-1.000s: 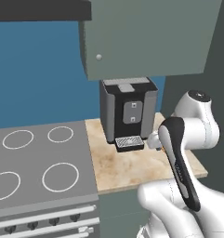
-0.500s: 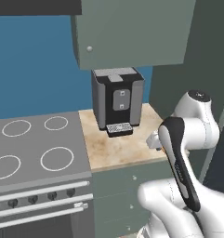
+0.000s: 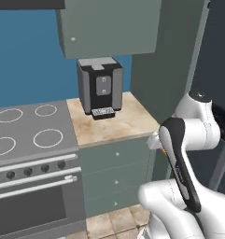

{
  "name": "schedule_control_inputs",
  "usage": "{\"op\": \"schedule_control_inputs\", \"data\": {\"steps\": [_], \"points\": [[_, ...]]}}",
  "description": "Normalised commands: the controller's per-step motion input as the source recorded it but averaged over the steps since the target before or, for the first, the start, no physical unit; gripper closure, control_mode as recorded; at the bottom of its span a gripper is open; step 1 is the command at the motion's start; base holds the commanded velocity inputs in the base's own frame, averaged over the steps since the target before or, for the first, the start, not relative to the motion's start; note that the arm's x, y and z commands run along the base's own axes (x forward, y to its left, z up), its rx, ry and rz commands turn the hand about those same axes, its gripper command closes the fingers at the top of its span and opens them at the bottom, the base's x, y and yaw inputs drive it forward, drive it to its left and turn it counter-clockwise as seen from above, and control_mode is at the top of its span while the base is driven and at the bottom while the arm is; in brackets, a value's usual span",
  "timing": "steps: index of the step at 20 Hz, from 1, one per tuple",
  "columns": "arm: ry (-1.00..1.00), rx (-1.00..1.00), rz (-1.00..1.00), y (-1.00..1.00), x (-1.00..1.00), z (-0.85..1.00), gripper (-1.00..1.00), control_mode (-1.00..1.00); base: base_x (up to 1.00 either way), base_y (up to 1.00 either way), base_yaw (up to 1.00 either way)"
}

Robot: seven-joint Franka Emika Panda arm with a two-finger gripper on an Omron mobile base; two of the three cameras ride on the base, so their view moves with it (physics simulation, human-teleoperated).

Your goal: Store the hot dog in the freezer for long-term storage. Close the freezer door after placing the cooked food.

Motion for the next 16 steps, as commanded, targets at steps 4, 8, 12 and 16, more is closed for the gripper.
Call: {"op": "schedule_control_inputs", "data": {"steps": [4, 8, 12, 16], "points": [[0.00, 0.00, 0.00, 0.00, 0.00, 0.00, 1.00, 1.00, -0.73, 0.03, -0.25], [0.00, 0.00, 0.00, 0.00, 0.00, 0.00, 1.00, 1.00, -0.71, 0.00, -0.25], [0.00, 0.00, 0.00, 0.00, 0.00, 0.00, 1.00, 1.00, -0.64, -0.03, -0.23], [0.00, 0.00, 0.00, 0.00, 0.00, 0.00, 1.00, 1.00, -0.67, -0.15, -0.21]]}}
